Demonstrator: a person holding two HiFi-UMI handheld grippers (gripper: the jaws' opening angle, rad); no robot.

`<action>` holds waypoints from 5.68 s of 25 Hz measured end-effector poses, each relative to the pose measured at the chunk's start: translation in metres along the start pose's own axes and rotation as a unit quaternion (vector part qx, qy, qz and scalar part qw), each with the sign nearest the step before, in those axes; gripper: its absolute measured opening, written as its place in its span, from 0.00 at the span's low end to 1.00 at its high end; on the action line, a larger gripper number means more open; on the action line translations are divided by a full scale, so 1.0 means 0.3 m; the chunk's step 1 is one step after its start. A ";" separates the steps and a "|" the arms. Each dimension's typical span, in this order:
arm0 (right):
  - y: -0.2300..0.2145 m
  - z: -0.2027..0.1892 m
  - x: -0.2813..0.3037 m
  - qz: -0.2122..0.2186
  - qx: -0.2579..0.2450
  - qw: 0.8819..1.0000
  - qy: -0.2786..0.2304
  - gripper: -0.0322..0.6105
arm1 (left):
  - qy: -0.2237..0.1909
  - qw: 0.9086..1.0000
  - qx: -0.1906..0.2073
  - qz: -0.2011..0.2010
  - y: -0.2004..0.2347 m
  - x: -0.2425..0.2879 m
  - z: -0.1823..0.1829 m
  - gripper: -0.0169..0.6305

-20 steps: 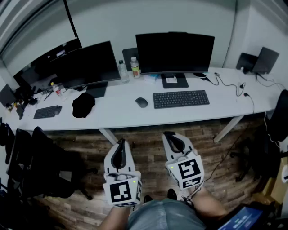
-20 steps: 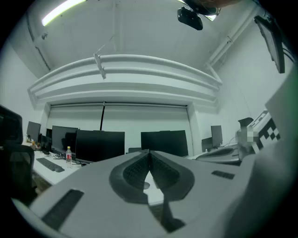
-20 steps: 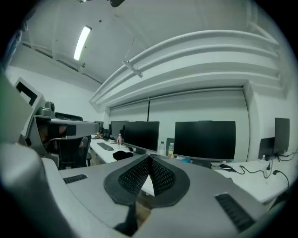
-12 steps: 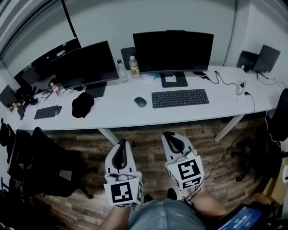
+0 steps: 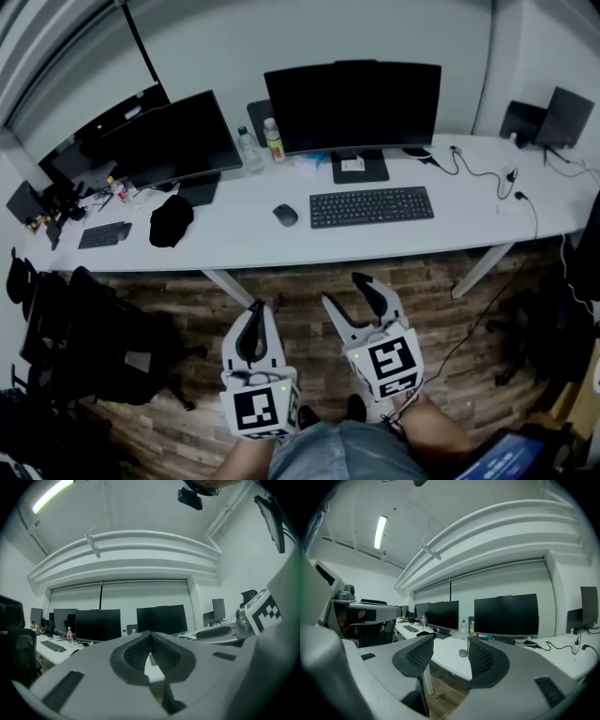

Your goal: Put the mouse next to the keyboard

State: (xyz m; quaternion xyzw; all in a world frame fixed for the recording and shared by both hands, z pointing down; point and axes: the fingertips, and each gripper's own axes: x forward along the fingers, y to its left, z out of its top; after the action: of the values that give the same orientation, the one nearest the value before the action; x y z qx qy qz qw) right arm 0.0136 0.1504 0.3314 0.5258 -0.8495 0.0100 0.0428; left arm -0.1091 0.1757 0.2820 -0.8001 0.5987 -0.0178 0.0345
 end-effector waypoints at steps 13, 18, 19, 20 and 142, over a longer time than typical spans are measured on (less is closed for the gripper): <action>-0.023 -0.100 0.115 0.042 0.020 0.999 0.027 0.39 | 0.041 0.998 -0.006 0.037 0.026 0.051 -0.108 0.03; -0.022 -0.136 0.264 0.040 0.021 0.998 0.045 0.39 | 0.050 0.998 -0.025 0.041 0.140 0.147 -0.174 0.03; -0.022 -0.142 0.305 0.039 0.019 0.998 0.049 0.39 | 0.052 0.997 -0.030 0.041 0.172 0.175 -0.187 0.03; -0.023 -0.148 0.349 0.038 0.017 0.998 0.052 0.38 | 0.054 0.997 -0.034 0.042 0.206 0.206 -0.198 0.03; -0.313 -0.109 1.093 -0.032 -0.011 0.986 0.160 0.51 | 0.006 0.996 -0.029 -0.083 0.398 1.057 -0.131 0.03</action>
State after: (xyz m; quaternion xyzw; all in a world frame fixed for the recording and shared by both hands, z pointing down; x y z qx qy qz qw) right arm -0.0457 -0.1821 0.3887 0.5442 -0.8141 0.0834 0.1847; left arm -0.1365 -0.1633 0.3078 -0.8473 0.5310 -0.0083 0.0058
